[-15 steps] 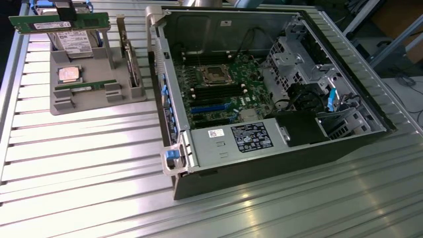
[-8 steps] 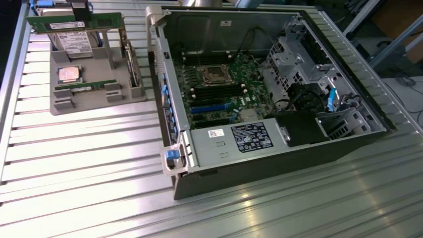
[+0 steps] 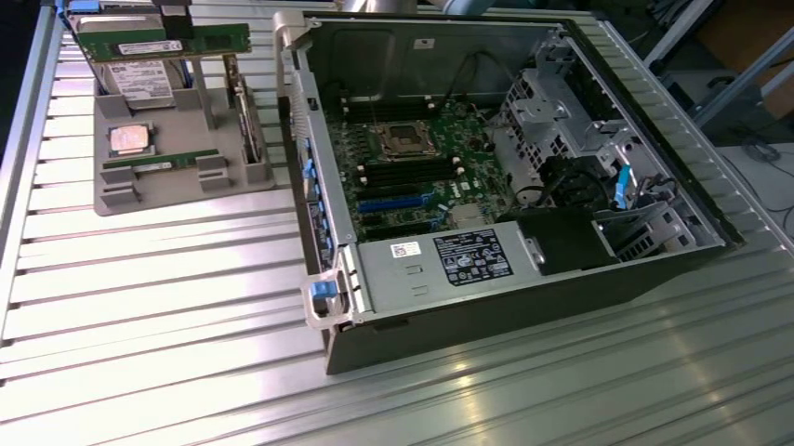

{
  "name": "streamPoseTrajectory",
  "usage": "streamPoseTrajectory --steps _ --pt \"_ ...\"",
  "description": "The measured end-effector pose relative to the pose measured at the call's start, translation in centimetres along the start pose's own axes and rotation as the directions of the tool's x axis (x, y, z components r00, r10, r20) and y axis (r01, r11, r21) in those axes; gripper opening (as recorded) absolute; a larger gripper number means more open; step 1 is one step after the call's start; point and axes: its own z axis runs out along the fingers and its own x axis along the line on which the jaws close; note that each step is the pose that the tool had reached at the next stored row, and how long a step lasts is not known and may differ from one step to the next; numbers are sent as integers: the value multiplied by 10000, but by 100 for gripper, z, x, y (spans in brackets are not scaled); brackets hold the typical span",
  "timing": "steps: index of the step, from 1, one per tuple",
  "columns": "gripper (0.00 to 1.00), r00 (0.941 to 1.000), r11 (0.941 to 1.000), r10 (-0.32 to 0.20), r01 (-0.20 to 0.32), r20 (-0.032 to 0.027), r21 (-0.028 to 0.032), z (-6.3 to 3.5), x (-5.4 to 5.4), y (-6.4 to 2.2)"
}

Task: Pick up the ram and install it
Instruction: 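Pick up the ram and move it above insertion slot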

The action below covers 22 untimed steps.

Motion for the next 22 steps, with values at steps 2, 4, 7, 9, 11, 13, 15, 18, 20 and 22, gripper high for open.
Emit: streamPoseTrajectory --steps 2,4,7,9,11,13,15,18,20,22 --pt "12 10000 10000 0 0 0 1 -1 3 -28" --pt "12 10000 10000 0 0 0 0 -2 8 -70" --pt "12 10000 10000 0 0 0 0 -5 15 -135" --pt "12 10000 10000 -1 1 0 0 -6 20 -176" --pt "12 10000 10000 0 0 -3 0 -7 23 -207" --pt "12 10000 10000 0 0 -3 0 -9 29 -259" --pt "12 10000 10000 0 0 -3 0 -10 33 -293" --pt "12 10000 10000 0 0 -3 -1 -12 38 -334" --pt "12 10000 10000 0 0 -3 0 -13 41 -362" --pt "12 10000 10000 0 0 -3 0 -13 43 -377"
